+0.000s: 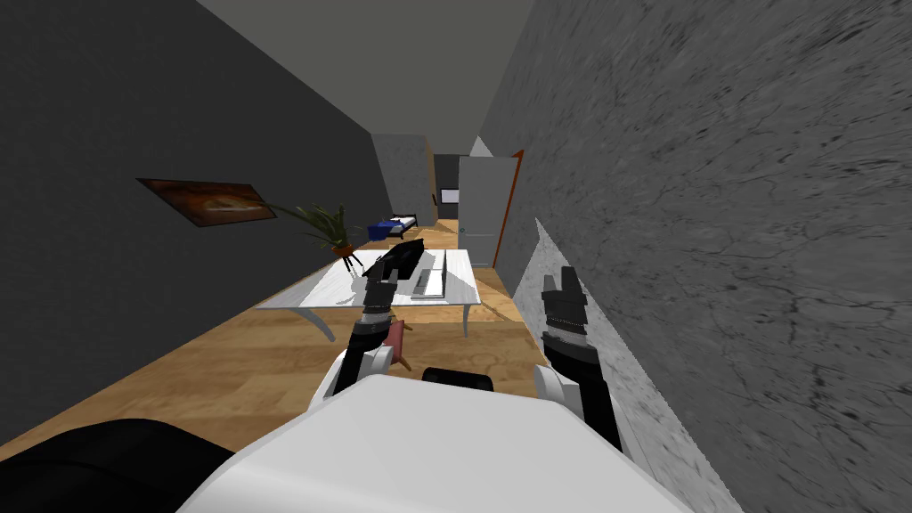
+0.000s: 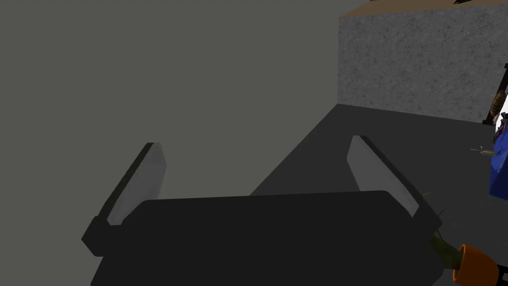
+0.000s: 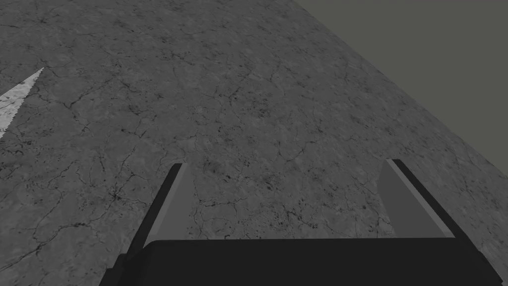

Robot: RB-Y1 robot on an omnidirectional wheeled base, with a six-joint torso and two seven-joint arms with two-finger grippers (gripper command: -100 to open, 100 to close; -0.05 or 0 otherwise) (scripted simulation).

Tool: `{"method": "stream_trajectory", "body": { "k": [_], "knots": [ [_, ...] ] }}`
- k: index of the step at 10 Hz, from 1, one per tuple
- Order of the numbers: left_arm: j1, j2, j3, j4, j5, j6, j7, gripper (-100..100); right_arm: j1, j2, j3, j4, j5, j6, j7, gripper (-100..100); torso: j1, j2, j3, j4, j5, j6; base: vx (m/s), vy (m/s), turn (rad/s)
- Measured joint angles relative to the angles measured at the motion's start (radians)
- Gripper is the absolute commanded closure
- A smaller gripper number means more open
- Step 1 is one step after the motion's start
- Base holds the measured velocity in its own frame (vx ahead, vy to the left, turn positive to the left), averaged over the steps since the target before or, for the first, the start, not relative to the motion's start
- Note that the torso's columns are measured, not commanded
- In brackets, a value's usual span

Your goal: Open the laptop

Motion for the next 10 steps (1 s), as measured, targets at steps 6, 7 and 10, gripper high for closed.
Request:
{"method": "stream_trajectory", "body": {
  "k": [6,7,10],
  "knots": [
    [0.000,0.000,0.000,0.000,0.000,0.000,0.000,0,0.000,0.000,0.000,0.000,0.000,0.000,0.000,0,0.000,0.396,-0.792,0.396,0.000,0.000,0.000,0.000,0.000],
    [0.000,0.000,0.000,0.000,0.000,0.000,0.000,0,0.000,0.000,0.000,0.000,0.000,0.000,0.000,0,0.000,0.470,-0.939,0.470,0.000,0.000,0.000,0.000,0.000],
    [0.000,0.000,0.000,0.000,0.000,0.000,0.000,-100,0.000,0.000,0.000,0.000,0.000,0.000,0.000,0,0.000,0.691,-1.382,0.691,0.000,0.000,0.005,-0.004,0.000]
  ]
}}
